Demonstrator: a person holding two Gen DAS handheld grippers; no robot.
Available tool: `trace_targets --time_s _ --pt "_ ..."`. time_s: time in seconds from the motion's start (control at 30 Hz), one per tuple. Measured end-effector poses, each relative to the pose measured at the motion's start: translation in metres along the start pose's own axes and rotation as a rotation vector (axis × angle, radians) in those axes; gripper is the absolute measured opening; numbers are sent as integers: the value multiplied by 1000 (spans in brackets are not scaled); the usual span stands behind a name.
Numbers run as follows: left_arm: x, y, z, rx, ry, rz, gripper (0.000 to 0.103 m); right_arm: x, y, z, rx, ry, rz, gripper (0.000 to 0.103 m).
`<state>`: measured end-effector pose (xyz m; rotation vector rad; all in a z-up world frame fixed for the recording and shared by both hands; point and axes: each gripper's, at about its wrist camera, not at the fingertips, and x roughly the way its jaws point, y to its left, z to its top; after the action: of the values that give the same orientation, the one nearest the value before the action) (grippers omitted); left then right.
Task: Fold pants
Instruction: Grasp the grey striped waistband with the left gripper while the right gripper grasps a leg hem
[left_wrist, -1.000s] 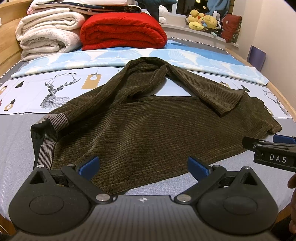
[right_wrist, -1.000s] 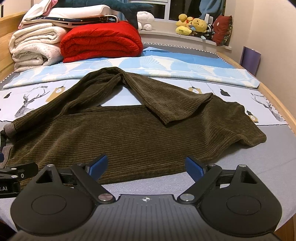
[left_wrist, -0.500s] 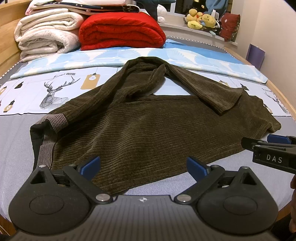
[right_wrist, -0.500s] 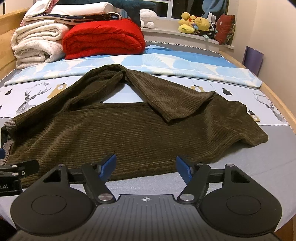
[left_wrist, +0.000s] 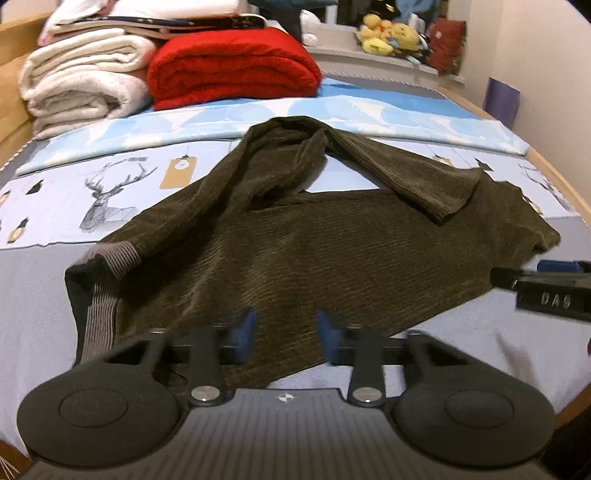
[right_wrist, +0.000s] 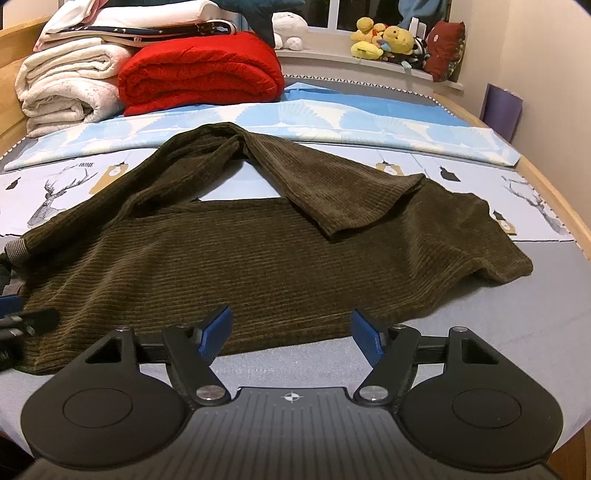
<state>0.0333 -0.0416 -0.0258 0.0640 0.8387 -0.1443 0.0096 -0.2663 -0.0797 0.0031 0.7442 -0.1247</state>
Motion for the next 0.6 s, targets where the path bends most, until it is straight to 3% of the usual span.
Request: trace_targets --time_s 0.03,0.17,0.27,0.33,0.4,0.43,0.5,0.53,0.6 --pt "-2 7 6 18 2 -6 17 0 -5 2 20 -8 3 67" --pt "-5 45 32 122 -13 21 18 -2 -40 17 114 -71 -11 32" --pt "8 92 39 93 10 45 18 0 -72 31 137 -152 -46 31" --pt "25 124 28 29 38 79 19 13 -95 37 128 -155 -84 34" --pt "57 154 18 -61 208 150 20 36 -121 41 132 -113 -135 54" --pt "67 165 14 -99 266 181 24 54 -131 39 152 -38 -147 58" --pt "83 176 11 -97 340 252 63 88 -159 35 237 92 -170 62" --pt "88 179 10 -87 359 280 70 99 -170 32 285 143 -183 62" --pt "93 185 13 -97 360 260 78 121 -190 24 390 208 -184 62"
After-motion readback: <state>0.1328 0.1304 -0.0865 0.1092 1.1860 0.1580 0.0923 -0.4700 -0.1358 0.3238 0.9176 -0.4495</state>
